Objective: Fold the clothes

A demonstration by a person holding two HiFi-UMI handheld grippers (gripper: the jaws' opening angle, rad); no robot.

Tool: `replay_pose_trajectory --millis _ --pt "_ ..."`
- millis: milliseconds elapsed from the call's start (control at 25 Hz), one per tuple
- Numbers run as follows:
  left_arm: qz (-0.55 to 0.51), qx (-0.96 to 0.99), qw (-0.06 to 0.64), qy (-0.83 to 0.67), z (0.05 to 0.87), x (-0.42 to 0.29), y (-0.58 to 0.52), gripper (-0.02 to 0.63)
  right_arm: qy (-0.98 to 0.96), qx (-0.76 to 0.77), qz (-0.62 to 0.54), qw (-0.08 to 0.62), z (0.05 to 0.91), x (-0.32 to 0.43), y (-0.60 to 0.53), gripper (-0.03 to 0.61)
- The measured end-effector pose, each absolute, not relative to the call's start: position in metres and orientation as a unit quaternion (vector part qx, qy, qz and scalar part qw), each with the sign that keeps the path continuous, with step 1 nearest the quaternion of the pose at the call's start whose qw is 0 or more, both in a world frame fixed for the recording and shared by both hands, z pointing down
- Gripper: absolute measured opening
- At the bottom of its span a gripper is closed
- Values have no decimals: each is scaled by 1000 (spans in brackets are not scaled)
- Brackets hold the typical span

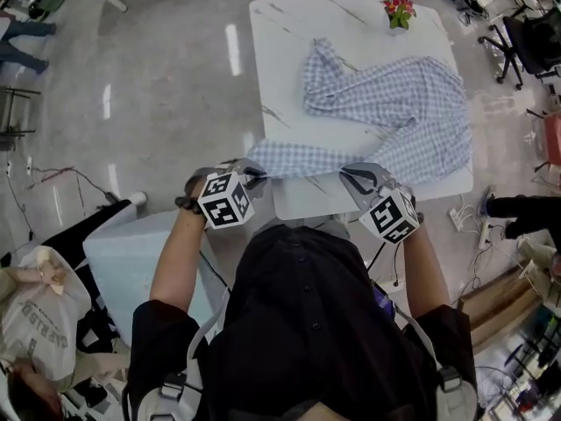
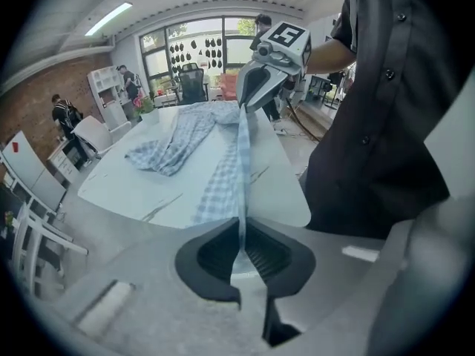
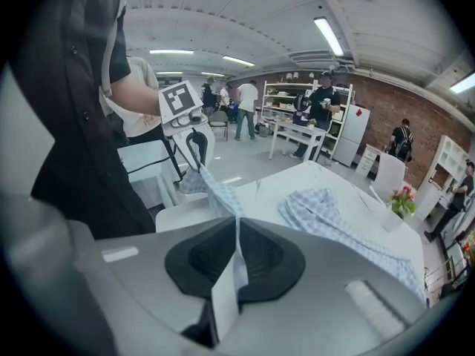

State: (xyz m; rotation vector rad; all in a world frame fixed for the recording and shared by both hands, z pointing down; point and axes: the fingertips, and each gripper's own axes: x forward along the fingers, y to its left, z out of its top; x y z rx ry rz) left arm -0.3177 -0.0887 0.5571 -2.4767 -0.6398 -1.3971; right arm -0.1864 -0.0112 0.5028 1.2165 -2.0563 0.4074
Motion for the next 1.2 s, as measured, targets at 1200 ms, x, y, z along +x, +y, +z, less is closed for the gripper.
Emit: replay_pose_trajectory --millis 1200 --pt "-512 -841 -32 -175 523 -345 -53 28 -867 313 126 367 491 -192 -9 17"
